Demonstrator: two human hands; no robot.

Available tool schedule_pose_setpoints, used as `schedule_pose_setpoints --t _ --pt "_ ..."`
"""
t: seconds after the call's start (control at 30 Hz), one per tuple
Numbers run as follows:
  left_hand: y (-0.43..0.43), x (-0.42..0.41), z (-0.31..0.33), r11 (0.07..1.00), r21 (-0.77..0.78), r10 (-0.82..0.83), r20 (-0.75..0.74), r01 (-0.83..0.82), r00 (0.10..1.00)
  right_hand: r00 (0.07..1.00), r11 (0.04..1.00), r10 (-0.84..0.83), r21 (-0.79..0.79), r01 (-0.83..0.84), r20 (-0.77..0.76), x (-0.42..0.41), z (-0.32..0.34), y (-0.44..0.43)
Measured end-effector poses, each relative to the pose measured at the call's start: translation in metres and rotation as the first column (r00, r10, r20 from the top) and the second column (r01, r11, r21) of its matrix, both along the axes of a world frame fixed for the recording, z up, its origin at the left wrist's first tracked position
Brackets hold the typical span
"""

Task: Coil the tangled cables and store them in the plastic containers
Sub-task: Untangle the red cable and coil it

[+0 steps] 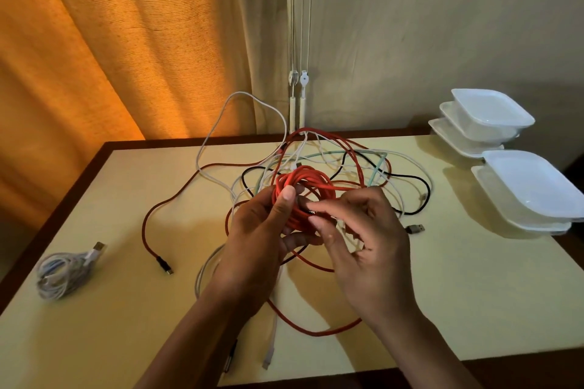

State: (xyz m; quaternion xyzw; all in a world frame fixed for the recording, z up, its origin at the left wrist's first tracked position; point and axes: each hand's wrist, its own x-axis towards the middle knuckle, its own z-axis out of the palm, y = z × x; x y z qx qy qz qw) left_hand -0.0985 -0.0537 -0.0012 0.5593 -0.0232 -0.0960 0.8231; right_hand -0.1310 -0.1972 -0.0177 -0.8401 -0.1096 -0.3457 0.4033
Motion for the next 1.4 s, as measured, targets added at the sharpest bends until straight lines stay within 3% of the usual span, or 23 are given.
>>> schedule_pose_setpoints --t 0.07,0.13,0.2,0.27,0.3,0.33,0.37,0.47,0.63,0.77,0.97,1.1,1.3,1.33,1.4 --pt "0.0 0.001 0.0 1.0 -0.017 0.022 -0.003 -0.022 1.0 0.999 0.996 -0.035 0.078 0.034 0.007 0.001 0.002 -0.002" --pt "0.003 0.004 0.001 0.997 -0.038 0.061 -0.017 -0.062 0.998 0.994 0.927 -0.049 0.366 0.082 -0.1 0.0 0.004 -0.006" --pt "0.007 0.007 0.001 0.991 -0.081 0.099 -0.059 -0.104 0.993 0.976 0.675 0.043 0.726 0.129 -0.214 0.002 0.006 -0.013" --pt "0.009 0.009 0.001 0.988 -0.098 0.114 -0.091 -0.123 0.989 0.95 0.413 0.181 0.897 0.161 -0.253 0.005 0.006 -0.022" --pt "0.008 0.009 0.0 0.988 -0.098 0.112 -0.095 -0.121 0.989 0.941 0.341 0.222 0.924 0.172 -0.257 0.006 0.006 -0.027" --pt "0.007 0.009 -0.001 0.988 -0.101 0.11 -0.098 -0.12 0.989 0.934 0.333 0.241 0.926 0.176 -0.264 0.007 0.005 -0.03" --pt "0.005 0.009 -0.001 0.986 -0.108 0.113 -0.102 -0.124 0.988 0.929 0.399 0.231 0.899 0.181 -0.289 0.008 0.004 -0.034" --pt "0.003 0.01 -0.004 0.985 -0.112 0.119 -0.108 -0.131 0.987 0.922 0.72 0.135 0.675 0.16 -0.363 0.006 0.002 -0.042" --pt "0.002 0.007 -0.009 0.997 0.031 0.065 -0.001 -0.065 0.998 0.866 0.906 0.214 0.423 -0.004 -0.452 -0.003 0.003 -0.029" --pt "0.002 0.004 -0.01 0.992 0.122 0.036 0.064 -0.043 0.997 0.88 0.961 0.174 0.27 -0.055 -0.441 -0.005 0.003 -0.012" --pt "0.002 0.002 -0.01 0.985 0.165 0.041 0.078 -0.054 0.996 0.972 0.998 0.058 0.005 -0.059 -0.23 -0.005 0.001 0.009" --pt "0.002 0.003 -0.009 0.983 0.176 0.035 0.061 -0.045 0.998 0.969 0.996 0.09 0.01 -0.09 -0.232 -0.006 0.004 0.013" --pt "0.002 0.003 -0.01 0.996 0.089 0.027 0.021 -0.029 0.999 0.991 0.999 -0.039 -0.017 0.037 -0.132 -0.003 0.0 0.012" --pt "0.002 0.004 -0.009 0.997 0.059 0.047 0.0 -0.046 0.999 0.991 0.999 -0.021 0.03 0.025 -0.133 -0.004 0.0 0.01" --pt "0.008 0.009 -0.007 0.993 -0.036 0.107 -0.074 -0.11 0.991 0.979 0.963 0.098 0.266 -0.048 -0.179 -0.008 0.005 0.003"
